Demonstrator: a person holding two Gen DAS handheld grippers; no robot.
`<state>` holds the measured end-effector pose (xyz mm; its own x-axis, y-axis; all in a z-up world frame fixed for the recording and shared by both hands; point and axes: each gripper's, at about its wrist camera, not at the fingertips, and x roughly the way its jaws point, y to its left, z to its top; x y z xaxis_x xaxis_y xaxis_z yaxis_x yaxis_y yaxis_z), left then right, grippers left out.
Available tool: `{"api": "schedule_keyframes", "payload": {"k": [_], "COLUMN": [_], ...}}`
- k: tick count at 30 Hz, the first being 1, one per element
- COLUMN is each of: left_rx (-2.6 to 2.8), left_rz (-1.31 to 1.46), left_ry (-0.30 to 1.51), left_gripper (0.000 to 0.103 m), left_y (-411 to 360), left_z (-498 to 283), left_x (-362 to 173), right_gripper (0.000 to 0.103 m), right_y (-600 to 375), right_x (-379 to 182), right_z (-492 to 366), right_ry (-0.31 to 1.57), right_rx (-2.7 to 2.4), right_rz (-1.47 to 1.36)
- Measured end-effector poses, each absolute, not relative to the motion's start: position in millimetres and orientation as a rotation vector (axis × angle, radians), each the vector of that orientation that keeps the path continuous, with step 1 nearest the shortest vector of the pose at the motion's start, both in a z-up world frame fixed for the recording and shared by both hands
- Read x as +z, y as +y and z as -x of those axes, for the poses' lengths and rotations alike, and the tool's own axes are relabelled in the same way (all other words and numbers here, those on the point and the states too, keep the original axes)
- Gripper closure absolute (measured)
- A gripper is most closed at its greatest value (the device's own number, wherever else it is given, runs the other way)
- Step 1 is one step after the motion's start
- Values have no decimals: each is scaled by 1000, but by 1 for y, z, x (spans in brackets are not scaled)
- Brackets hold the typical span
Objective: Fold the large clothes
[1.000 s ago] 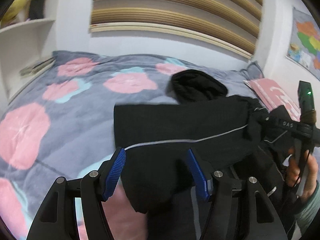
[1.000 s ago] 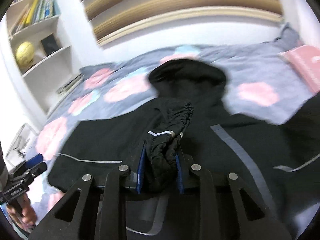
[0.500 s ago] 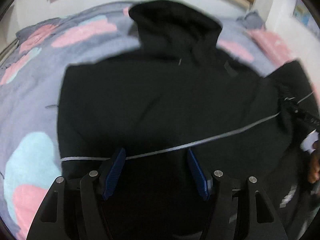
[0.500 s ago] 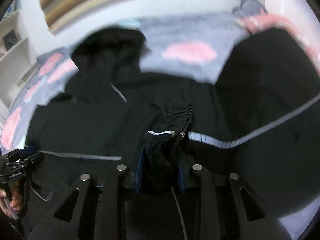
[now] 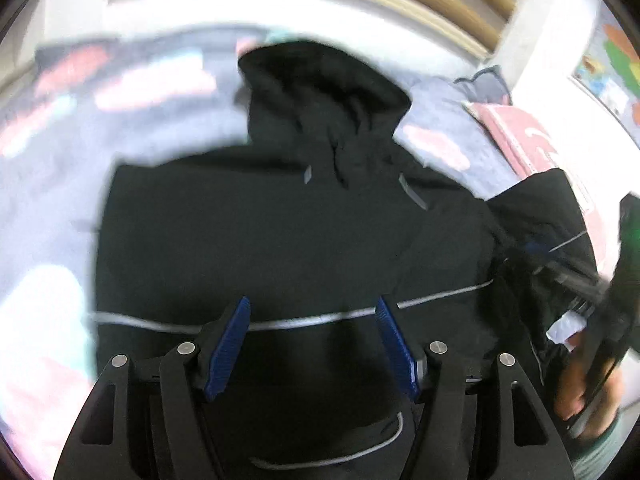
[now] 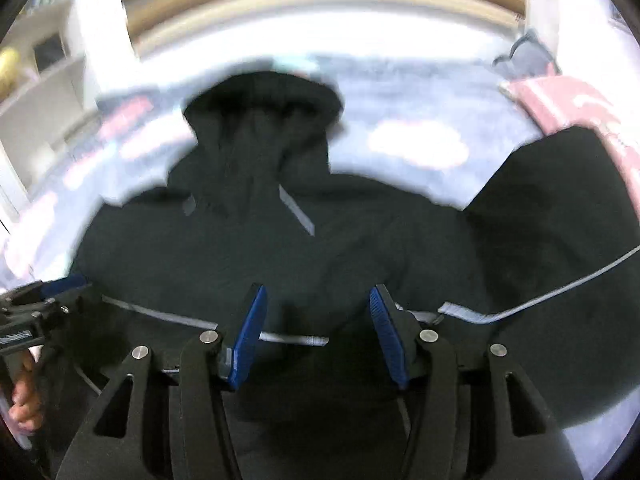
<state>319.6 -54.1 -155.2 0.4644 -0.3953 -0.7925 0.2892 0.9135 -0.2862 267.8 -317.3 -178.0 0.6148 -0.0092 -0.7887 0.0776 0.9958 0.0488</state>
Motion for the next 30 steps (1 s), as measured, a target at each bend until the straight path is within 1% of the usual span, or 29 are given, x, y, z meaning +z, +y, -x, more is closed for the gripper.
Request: {"api": "schedule_keyframes", "payload": {"k": [1, 2, 4, 6, 9, 12, 14, 16, 18, 21, 23, 25, 27, 30], "left_rx": [-408, -391, -382, -352, -333, -366, -406, -440, -466, -505, -517, -482, -480, -490], "left_rz": [128, 134, 71, 4, -2, 63, 103, 97, 74, 82, 84, -4, -40, -20], "left_ry": [1047, 1065, 980, 969, 971, 954, 923, 895, 884, 911, 950, 929, 908, 899], "left_gripper": [36, 37, 37, 36, 36, 35, 35, 35, 35, 35, 35, 34, 32, 32], "left_y": [-57, -58, -65, -75, -77, -80, -92, -115, -143, -183, -199, -211, -215, -213], "left_z": [-325, -325, -314, -310, -311, -310, -304, -297, -295, -299, -299, -293, -288, -288], "left_x": [-173, -189, -196, -196, -192, -175, -162, -152, -149, -164, -180, -195, -196, -197], "right_gripper": [46, 46, 46, 46, 45, 45, 41, 26, 20, 20, 20, 20, 20, 20], "right_y": [-317, -317, -313, -313, -320, -336, -356, -376, -407, -467, -508, -553, -601, -655], "right_x": [-196, -209, -209, -206, -192, -157, -125, -101, -78, -60, -62, -71, -91, -125], "right_z": [-272, -270, -262, -260, -249, -219, -191, -176, -158, -142, -142, -139, -144, -152], "right_ry": [957, 963, 922, 930, 923, 845, 769, 711, 654, 617, 626, 646, 664, 683], "right_rx": [-66, -63, -61, -57, -21, 32, 26, -6, -57, -169, -248, -313, -365, -415], "right_rz": [-72, -66, -27, -24, -63, -132, -152, -156, -165, -191, -219, -274, -350, -456]}}
